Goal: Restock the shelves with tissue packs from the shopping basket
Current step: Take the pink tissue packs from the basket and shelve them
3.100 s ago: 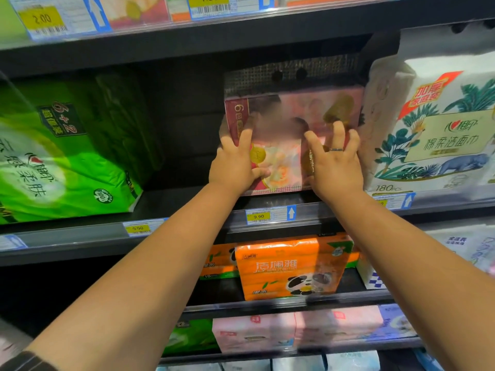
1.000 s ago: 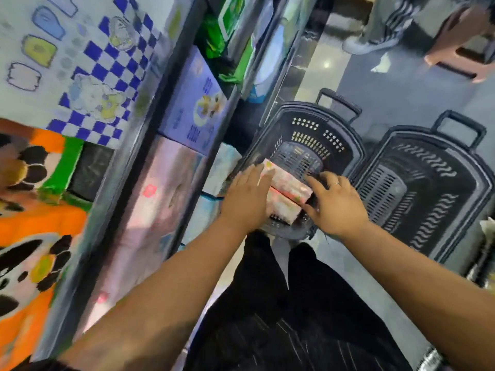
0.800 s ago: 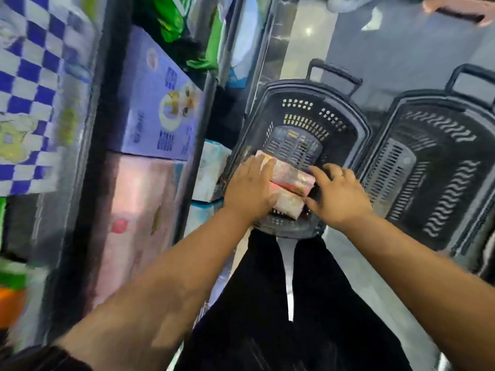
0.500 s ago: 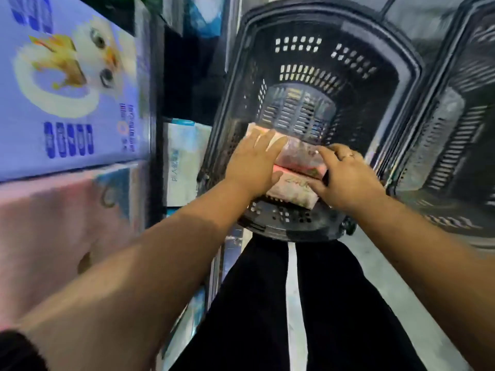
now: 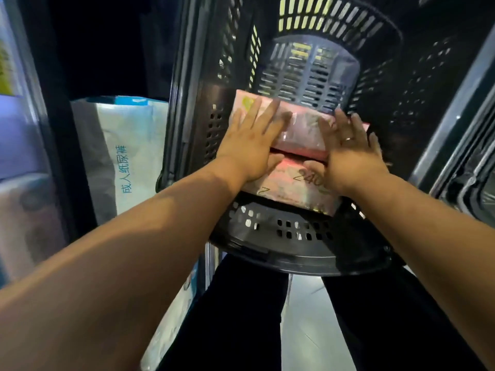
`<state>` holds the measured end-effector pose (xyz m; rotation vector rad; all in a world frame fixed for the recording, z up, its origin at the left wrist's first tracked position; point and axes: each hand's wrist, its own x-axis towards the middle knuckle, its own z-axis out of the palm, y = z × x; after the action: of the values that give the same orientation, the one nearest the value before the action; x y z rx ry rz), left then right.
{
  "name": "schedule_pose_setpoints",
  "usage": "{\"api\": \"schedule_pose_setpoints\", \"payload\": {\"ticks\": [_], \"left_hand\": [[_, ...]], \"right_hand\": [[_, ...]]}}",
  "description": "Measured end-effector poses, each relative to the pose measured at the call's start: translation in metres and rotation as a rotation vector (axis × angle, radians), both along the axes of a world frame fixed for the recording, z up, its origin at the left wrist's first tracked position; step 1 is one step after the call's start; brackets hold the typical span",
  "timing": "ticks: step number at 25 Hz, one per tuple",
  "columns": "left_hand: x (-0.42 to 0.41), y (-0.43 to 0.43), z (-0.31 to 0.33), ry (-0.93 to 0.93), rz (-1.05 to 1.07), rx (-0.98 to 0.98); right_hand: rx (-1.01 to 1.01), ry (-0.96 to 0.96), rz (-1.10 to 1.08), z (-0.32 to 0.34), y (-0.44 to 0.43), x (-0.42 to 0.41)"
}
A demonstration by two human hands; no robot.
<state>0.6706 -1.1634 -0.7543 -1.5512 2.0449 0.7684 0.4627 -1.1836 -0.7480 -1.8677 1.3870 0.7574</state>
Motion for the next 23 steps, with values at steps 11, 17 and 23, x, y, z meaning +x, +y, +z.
{"api": "schedule_pose_setpoints", "payload": {"ticks": [11,17,23], "left_hand": [[-0.002,-0.051,-0.015,-0.113,0.025,-0.133],[0.009,-0.048,0.007,-0.099,-0.019,-0.233],[0.014,-0.047,0.084,-0.018,-0.021,-0.265]], "right_hand": [[-0.210,0.143,0.008,-0.034,-0.051,0.015],[-0.276,-0.063,-0.145,-0.008,-0.036,0.008],[-0.317,-0.102,-0.160,0.074,-0.037,0.000]]}}
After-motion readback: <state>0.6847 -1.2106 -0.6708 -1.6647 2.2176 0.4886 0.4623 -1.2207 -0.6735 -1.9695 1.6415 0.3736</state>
